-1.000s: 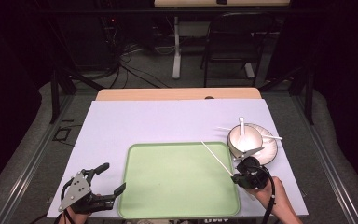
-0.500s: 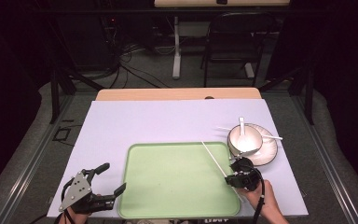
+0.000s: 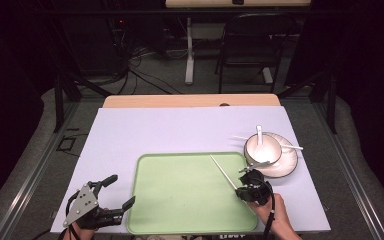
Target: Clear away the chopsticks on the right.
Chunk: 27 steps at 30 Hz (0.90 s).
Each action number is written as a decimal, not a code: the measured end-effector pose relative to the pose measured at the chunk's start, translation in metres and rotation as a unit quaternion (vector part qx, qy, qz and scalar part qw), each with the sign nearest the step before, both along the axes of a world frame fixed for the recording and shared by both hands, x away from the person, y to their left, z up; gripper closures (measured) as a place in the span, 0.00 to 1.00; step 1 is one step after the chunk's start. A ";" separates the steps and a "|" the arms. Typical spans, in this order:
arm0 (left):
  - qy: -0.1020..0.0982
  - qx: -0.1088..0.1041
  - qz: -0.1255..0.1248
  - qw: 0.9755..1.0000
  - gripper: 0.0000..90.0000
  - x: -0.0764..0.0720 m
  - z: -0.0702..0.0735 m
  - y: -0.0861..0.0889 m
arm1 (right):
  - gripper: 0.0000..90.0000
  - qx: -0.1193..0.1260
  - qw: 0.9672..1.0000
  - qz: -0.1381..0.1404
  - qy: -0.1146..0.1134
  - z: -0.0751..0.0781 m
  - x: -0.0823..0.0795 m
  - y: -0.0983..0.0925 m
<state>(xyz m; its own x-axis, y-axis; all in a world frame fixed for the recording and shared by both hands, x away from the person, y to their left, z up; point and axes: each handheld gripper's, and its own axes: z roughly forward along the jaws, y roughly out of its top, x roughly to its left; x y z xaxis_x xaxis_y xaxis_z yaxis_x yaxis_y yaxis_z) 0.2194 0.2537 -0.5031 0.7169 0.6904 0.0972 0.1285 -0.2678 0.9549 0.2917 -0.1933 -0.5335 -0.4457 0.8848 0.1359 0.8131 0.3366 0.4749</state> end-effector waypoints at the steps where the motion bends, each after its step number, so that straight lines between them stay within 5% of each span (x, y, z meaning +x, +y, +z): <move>1: 0.000 0.000 0.000 1.000 0.17 0.000 0.000 0.000 | 0.92 0.000 1.000 -0.001 0.000 0.000 0.000 0.000; 10: 0.001 0.000 0.000 1.000 0.17 0.000 0.000 0.000 | 0.92 0.016 1.000 -0.008 0.005 -0.003 0.001 -0.001; 14: 0.000 -0.001 0.000 1.000 0.17 0.000 0.000 0.000 | 0.84 0.008 1.000 -0.003 -0.001 -0.002 0.000 -0.001; 22: -0.001 -0.001 -0.001 1.000 0.17 0.000 0.000 0.000 | 0.49 0.009 0.999 0.037 -0.023 0.007 -0.005 -0.001; 27: -0.001 -0.001 0.000 1.000 0.17 0.000 0.000 0.000 | 0.28 0.016 0.995 0.085 -0.052 0.022 -0.012 -0.008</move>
